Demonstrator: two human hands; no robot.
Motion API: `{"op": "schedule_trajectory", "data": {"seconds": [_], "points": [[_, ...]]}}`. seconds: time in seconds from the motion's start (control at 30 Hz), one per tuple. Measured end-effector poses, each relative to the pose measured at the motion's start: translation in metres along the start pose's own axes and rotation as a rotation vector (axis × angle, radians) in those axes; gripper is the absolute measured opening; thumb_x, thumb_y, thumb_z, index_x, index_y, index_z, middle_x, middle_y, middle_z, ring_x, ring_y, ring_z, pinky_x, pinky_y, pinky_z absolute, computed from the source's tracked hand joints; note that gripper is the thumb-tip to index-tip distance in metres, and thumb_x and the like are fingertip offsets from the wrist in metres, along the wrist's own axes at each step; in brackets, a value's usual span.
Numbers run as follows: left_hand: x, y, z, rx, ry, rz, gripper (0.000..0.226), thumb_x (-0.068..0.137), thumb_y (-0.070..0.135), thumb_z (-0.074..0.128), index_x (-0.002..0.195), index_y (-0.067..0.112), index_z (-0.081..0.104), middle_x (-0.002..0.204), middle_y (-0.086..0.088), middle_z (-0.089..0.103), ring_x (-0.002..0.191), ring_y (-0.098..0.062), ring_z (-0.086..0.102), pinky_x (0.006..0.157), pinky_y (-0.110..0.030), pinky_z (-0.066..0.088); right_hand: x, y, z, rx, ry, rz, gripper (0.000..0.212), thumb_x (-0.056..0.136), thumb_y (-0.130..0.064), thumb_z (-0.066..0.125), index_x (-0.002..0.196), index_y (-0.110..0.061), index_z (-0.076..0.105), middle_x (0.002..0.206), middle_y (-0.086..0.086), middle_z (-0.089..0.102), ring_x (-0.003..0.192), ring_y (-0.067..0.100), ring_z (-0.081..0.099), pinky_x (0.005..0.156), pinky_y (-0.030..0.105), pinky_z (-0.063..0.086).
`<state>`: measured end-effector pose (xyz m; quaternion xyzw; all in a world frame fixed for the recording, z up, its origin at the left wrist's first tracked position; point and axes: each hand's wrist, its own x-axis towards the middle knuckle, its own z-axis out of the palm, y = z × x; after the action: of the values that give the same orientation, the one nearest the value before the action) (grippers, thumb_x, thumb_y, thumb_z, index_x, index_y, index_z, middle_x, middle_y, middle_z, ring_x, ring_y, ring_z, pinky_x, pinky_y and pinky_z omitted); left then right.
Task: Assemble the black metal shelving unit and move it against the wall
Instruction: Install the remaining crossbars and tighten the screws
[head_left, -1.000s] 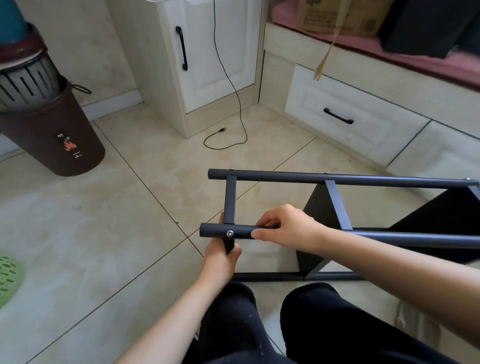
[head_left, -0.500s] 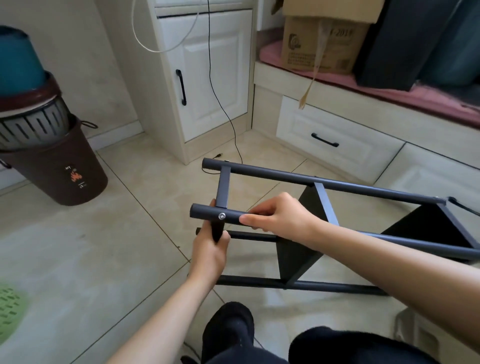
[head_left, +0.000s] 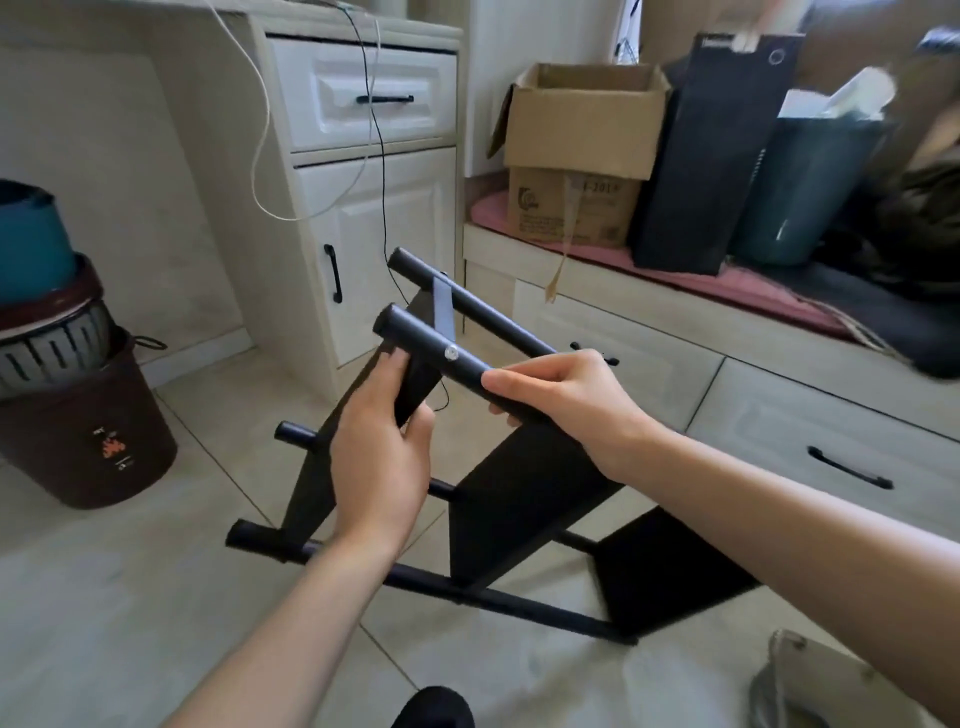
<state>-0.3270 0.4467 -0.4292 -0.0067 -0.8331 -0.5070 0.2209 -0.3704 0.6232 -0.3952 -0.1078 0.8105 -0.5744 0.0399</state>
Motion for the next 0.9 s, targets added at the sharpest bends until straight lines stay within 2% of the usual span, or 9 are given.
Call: {"op": "schedule_trajectory", "data": {"seconds": [0.1,0.2,0.27,0.33,0.4,0.53,0.67,0.83,0.9], "points": [[0.01,0.024,0.004,0.108,0.017,0.09,0.047,0.094,0.027,0.046,0.14,0.031,0.054,0.112,-0.007,0.067,0.113,-0.033,0.061,0.097,-0.059,0.05,-0.005,-0.012,-0.019,0.064,0.074,0.01,0.021,0.081,-0.047,0.074,0.081,-0.026,0.079,0.081,-0.004,0.077,0.071,0.006,0.07,0.061,0.011,0.051],[0.018,0.047,0.018,0.211,0.06,0.178,0.054,0.093,0.025,0.048,0.146,0.033,0.049,0.135,-0.005,0.063,0.129,-0.027,0.055,0.106,-0.055,0.045,-0.015,-0.013,-0.04,0.13,0.152,0.01,0.027,0.079,-0.052,0.075,0.081,-0.025,0.08,0.084,0.0,0.077,0.071,0.01,0.07,0.066,0.018,0.052],[0.019,0.063,0.03,0.243,0.091,0.24,0.055,0.094,0.017,0.057,0.147,0.032,0.048,0.144,-0.003,0.058,0.136,-0.027,0.051,0.111,-0.055,0.04,-0.022,-0.011,-0.055,0.2,0.207,0.01,0.034,0.074,-0.055,0.076,0.084,-0.024,0.081,0.085,0.004,0.077,0.071,0.014,0.07,0.07,0.024,0.053],[0.021,0.078,0.043,0.293,0.094,0.311,0.057,0.094,0.012,0.063,0.146,0.031,0.05,0.146,-0.001,0.056,0.138,-0.025,0.048,0.114,-0.051,0.036,-0.029,-0.007,-0.069,0.274,0.264,0.013,0.041,0.069,-0.058,0.078,0.085,-0.02,0.081,0.085,0.009,0.077,0.07,0.017,0.069,0.071,0.027,0.054],[0.025,0.092,0.056,0.359,0.076,0.382,0.057,0.096,0.013,0.063,0.147,0.033,0.049,0.148,0.001,0.054,0.138,-0.024,0.048,0.11,-0.046,0.035,-0.036,-0.003,-0.083,0.357,0.319,0.031,0.053,0.063,-0.062,0.08,0.086,-0.014,0.08,0.085,0.013,0.076,0.068,0.018,0.068,0.068,0.026,0.054],[0.024,0.115,0.085,0.51,0.041,0.518,0.055,0.102,0.024,0.057,0.152,0.038,0.039,0.154,0.005,0.047,0.142,-0.021,0.044,0.108,-0.04,0.036,-0.05,0.008,-0.108,0.465,0.429,0.058,0.076,0.053,-0.078,0.077,0.087,-0.009,0.08,0.083,0.013,0.074,0.067,0.02,0.066,0.063,0.024,0.054],[0.01,0.134,0.115,0.551,0.054,0.561,0.052,0.103,0.025,0.057,0.151,0.037,0.041,0.154,0.007,0.047,0.142,-0.021,0.044,0.105,-0.038,0.036,-0.07,0.019,-0.132,0.519,0.502,0.094,0.067,0.06,-0.076,0.07,0.078,-0.012,0.08,0.078,0.01,0.071,0.066,0.02,0.064,0.059,0.023,0.054],[-0.011,0.157,0.149,0.564,0.004,0.682,0.05,0.094,0.022,0.07,0.142,0.026,0.057,0.143,0.003,0.059,0.132,-0.024,0.056,0.102,-0.04,0.045,-0.098,0.035,-0.162,0.623,0.588,0.107,0.05,0.087,-0.057,0.061,0.064,-0.015,0.075,0.07,0.009,0.063,0.058,0.019,0.056,0.069,0.03,0.048],[-0.016,0.165,0.163,0.563,-0.034,0.721,0.051,0.092,0.02,0.072,0.14,0.026,0.059,0.142,0.002,0.06,0.131,-0.025,0.057,0.103,-0.041,0.046,-0.11,0.042,-0.172,0.666,0.624,0.104,0.047,0.092,-0.05,0.058,0.068,-0.013,0.072,0.069,0.009,0.062,0.057,0.019,0.054,0.064,0.028,0.047]]}}
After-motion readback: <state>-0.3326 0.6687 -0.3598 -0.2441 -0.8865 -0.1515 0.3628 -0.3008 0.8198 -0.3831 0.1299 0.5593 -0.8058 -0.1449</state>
